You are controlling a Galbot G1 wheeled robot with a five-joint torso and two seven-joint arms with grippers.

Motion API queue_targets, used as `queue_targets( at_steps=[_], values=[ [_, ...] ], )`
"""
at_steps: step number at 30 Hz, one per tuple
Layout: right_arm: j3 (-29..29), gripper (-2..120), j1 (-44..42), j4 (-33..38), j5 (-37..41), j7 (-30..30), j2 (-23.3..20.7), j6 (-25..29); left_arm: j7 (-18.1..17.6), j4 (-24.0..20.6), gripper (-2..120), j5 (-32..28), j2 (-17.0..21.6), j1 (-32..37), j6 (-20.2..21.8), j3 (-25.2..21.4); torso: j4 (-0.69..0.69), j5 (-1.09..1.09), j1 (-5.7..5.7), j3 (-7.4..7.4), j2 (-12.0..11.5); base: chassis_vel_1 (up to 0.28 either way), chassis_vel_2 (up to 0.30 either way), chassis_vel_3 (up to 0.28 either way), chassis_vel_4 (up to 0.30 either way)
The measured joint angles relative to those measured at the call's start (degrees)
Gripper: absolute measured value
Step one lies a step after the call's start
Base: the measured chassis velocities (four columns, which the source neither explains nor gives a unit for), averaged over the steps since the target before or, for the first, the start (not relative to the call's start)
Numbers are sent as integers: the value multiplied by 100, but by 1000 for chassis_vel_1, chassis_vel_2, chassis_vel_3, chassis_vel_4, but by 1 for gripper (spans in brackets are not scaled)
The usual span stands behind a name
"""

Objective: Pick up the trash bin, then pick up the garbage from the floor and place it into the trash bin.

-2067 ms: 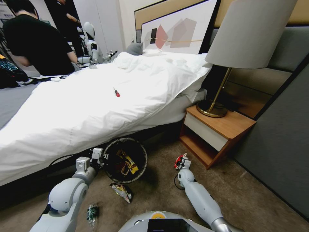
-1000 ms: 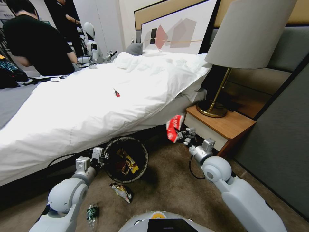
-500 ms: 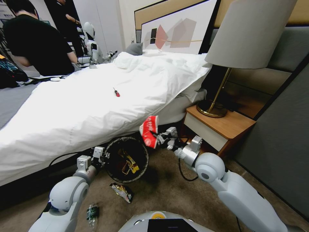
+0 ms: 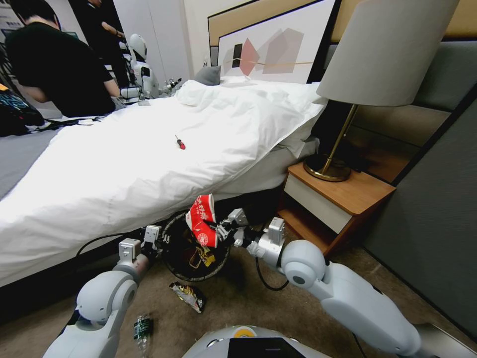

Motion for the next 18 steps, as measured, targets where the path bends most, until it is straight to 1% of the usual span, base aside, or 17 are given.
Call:
queue_targets(
  at_steps=[2,3,4,5,8,9,10,11,12,13,14,16,17,18],
  values=[
    [-35,0,15,-16,-19,63,30,-31,0,-1,1,0,-1,0,3,3,0,0,0,0,0,0,0,0,0],
    [-87,3,37,-32,-25,153,64,-64,-1,-3,1,0,-3,0,4,7,0,0,0,0,0,0,0,0,0],
    [-149,9,59,-51,-21,250,105,-97,-1,-5,1,0,-5,-2,5,11,0,0,0,0,0,0,0,0,0],
    [-149,9,59,-51,-21,250,105,-97,-1,-5,1,0,-5,-2,5,11,0,0,0,0,0,0,0,0,0],
    [-248,22,91,-125,-41,394,173,-163,-1,-22,1,0,-8,-7,7,16,1,0,0,0,0,0,0,0,0],
    [-248,22,91,-125,-41,394,173,-163,-1,-22,1,0,-8,-7,7,16,1,0,0,0,0,0,0,0,0],
    [-280,29,92,-153,-76,440,187,-203,-1,-35,1,-1,-8,-5,8,14,0,0,0,0,0,0,0,0,0],
    [-291,34,81,-168,-94,474,197,-240,-1,-45,1,-6,-7,2,9,8,0,0,0,0,0,0,0,0,0],
    [-295,36,74,-172,-95,489,201,-254,0,-46,1,-6,-6,4,9,5,0,0,0,0,0,0,0,0,0],
    [-300,42,60,-174,-89,527,208,-273,0,-50,1,-6,-6,12,9,-3,0,0,0,0,0,0,0,0,0],
    [-300,42,60,-174,-89,527,208,-273,0,-50,1,-6,-6,12,9,-3,0,0,0,0,0,0,0,0,0],
    [-308,51,58,-175,-64,585,224,-294,6,-59,1,-6,-15,26,9,-11,0,1,0,0,0,0,0,0,0],
    [-308,51,58,-175,-64,585,224,-294,6,-59,1,-6,-15,26,9,-11,0,1,0,0,0,0,0,0,0],
    [-314,59,76,-181,-35,616,255,-312,15,-60,1,-2,-34,31,9,-6,0,0,0,0,0,0,0,0,0]
  ],
)
